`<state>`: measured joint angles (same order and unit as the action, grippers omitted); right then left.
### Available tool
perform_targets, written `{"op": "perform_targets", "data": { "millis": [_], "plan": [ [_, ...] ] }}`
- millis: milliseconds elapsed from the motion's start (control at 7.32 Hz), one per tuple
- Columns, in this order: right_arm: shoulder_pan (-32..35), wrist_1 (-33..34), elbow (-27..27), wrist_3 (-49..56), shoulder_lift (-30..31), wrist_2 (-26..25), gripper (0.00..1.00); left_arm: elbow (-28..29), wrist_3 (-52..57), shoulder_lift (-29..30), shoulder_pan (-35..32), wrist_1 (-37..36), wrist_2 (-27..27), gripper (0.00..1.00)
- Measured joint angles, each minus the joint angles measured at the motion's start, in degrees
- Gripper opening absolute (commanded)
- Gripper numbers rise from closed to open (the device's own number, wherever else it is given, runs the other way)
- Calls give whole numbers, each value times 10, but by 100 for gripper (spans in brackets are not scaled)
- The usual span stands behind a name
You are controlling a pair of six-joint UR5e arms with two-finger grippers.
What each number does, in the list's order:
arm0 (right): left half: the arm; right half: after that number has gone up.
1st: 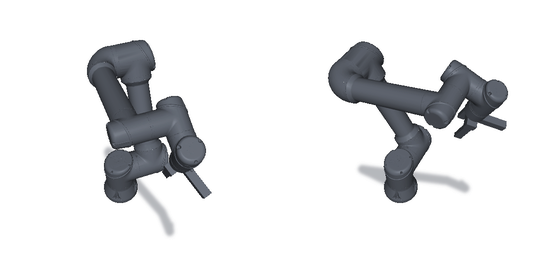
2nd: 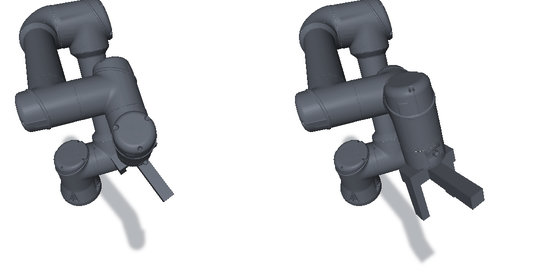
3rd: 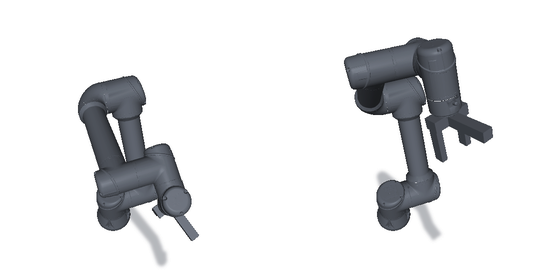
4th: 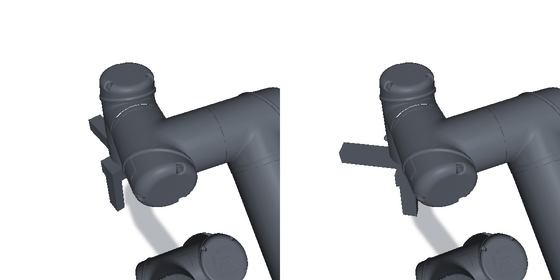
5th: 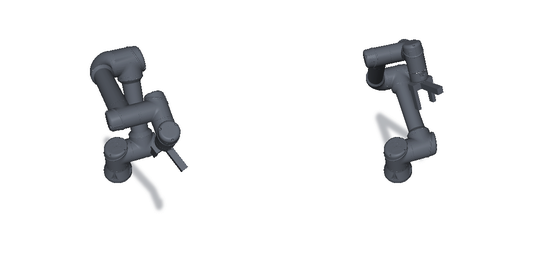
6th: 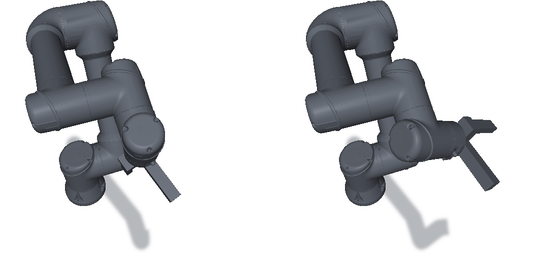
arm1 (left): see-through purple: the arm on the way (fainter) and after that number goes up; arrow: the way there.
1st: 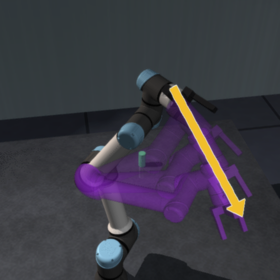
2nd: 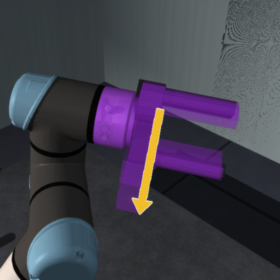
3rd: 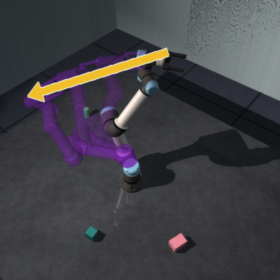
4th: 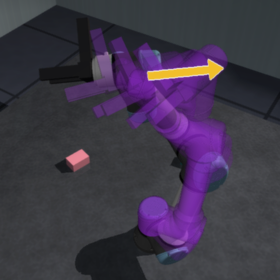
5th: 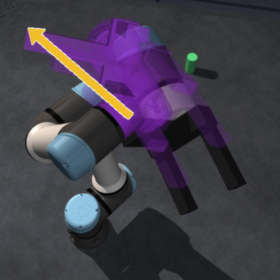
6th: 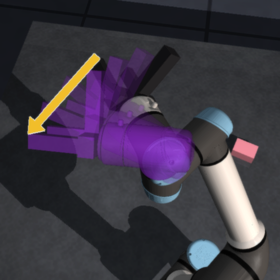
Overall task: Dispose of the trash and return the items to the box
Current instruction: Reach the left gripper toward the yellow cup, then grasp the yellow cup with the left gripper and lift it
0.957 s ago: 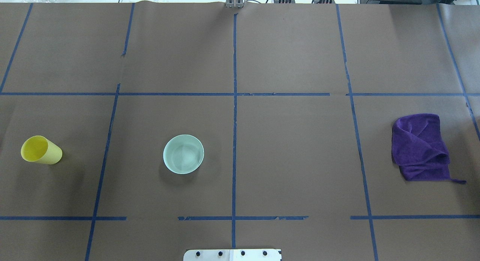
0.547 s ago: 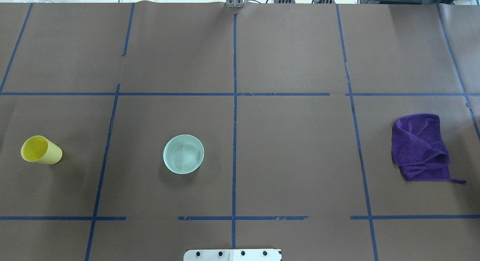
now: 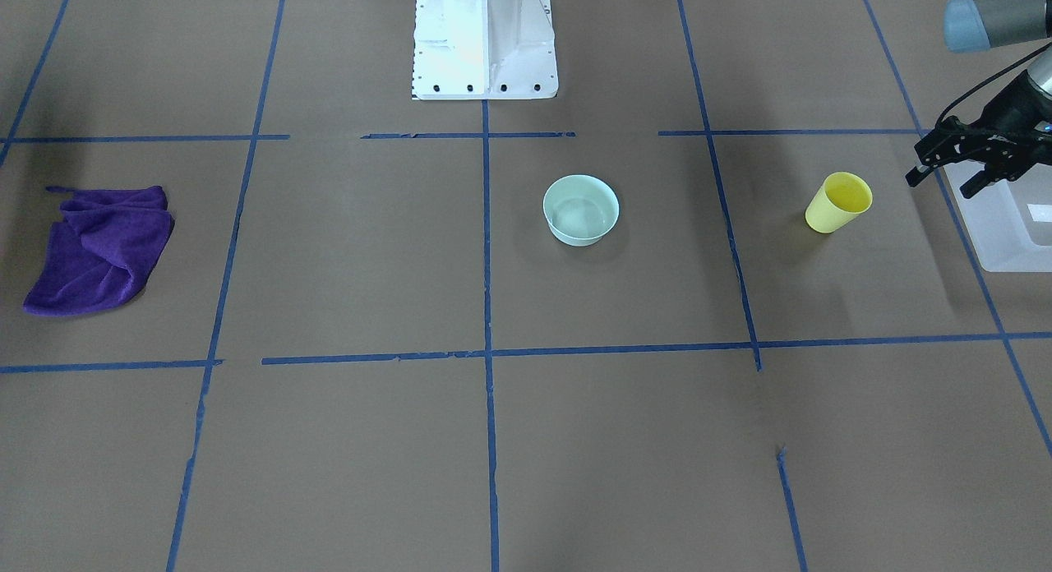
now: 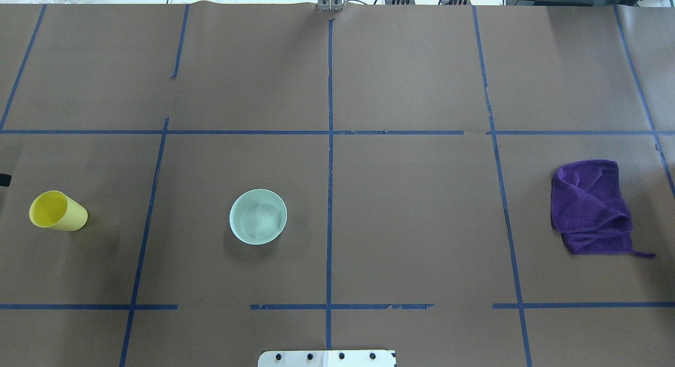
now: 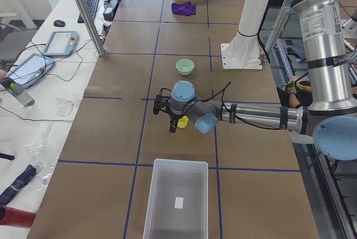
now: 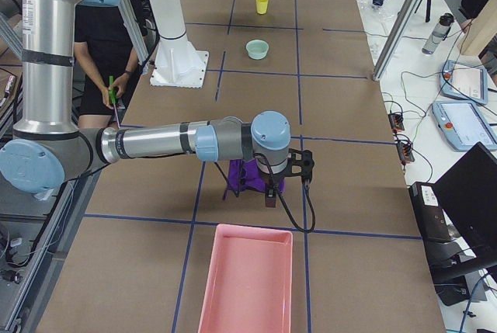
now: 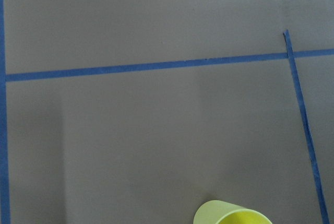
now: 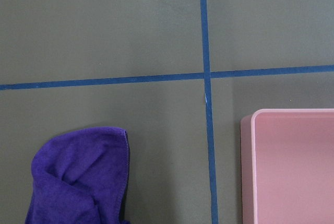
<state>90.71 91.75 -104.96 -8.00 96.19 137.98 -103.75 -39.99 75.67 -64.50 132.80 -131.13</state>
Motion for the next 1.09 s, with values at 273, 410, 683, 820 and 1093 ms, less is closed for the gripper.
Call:
{"op": "perform_targets", "data": {
  "millis": [273,410,683,820,1093],
  "plan": [
    [0,0,-1,0,0,0,100,3,-39,-4,41,16,42,97],
    [0,0,-1,0,0,0,100,5,-48,-4,52,21,50,97],
    [0,0,-1,-1,0,0,100,9,-52,-4,68,24,54,97],
    [0,0,0,-1,-1,0,100,13,-52,-2,78,24,55,97],
    [0,0,0,-1,-2,1,100,27,-52,8,100,27,68,94]
  ]
}}
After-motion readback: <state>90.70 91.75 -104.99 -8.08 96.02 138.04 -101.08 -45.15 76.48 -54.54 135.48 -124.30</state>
